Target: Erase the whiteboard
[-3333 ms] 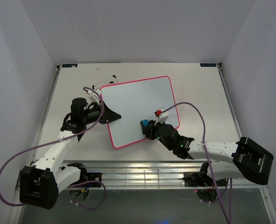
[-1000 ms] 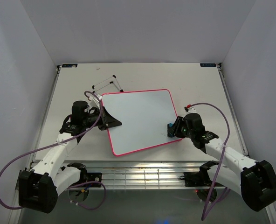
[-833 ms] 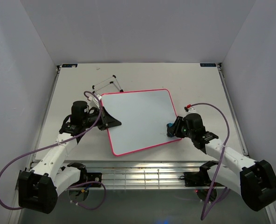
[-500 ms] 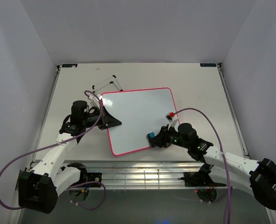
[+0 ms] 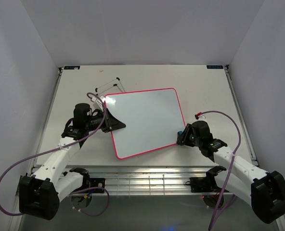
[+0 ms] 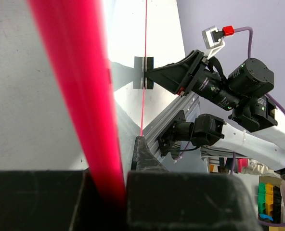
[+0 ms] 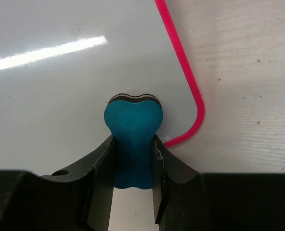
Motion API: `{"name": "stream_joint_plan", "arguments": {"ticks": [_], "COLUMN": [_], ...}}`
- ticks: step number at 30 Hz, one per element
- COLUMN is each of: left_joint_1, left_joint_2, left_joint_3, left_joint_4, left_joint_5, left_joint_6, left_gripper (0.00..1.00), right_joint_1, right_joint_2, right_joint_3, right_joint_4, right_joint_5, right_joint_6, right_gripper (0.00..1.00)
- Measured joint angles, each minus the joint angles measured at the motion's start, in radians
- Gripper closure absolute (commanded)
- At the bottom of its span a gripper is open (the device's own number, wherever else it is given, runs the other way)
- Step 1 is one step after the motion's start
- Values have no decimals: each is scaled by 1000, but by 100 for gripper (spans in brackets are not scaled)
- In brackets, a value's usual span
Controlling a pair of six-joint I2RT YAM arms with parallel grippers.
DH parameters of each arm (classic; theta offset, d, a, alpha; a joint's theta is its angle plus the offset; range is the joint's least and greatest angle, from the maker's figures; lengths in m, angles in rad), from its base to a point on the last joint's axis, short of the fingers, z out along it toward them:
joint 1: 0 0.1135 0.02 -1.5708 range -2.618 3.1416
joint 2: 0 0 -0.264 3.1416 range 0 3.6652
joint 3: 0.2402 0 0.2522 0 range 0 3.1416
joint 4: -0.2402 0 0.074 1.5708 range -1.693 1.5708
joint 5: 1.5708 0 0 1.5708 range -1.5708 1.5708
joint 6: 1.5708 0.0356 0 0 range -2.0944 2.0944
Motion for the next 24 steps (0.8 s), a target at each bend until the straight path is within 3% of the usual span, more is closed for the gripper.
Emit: {"name": "stream_joint_plan", "arguments": {"ticks": [8,18,21,24], "left_joint_1": [9,2,-1,0], "left_joint_2": [9,47,51,51], "left_joint_3": [0,-8,-16,-24], "left_joint_4": [27,39,10,-23], "left_joint_5": [11,60,79,81], "left_joint_6": [9,10,0,-35], "left_gripper": [100,100,100,100], "right_joint_1": [36,431,437,353], "right_joint_2": [126,547,597,570], "right_joint_3": [80,713,773,699], "right_joint_4": [64,163,147,139], "right_joint_5": [-71,-174,-173,-175], "right_joint_6": [-79,-203,-207,-182], "right_gripper": [92,92,92,92]}}
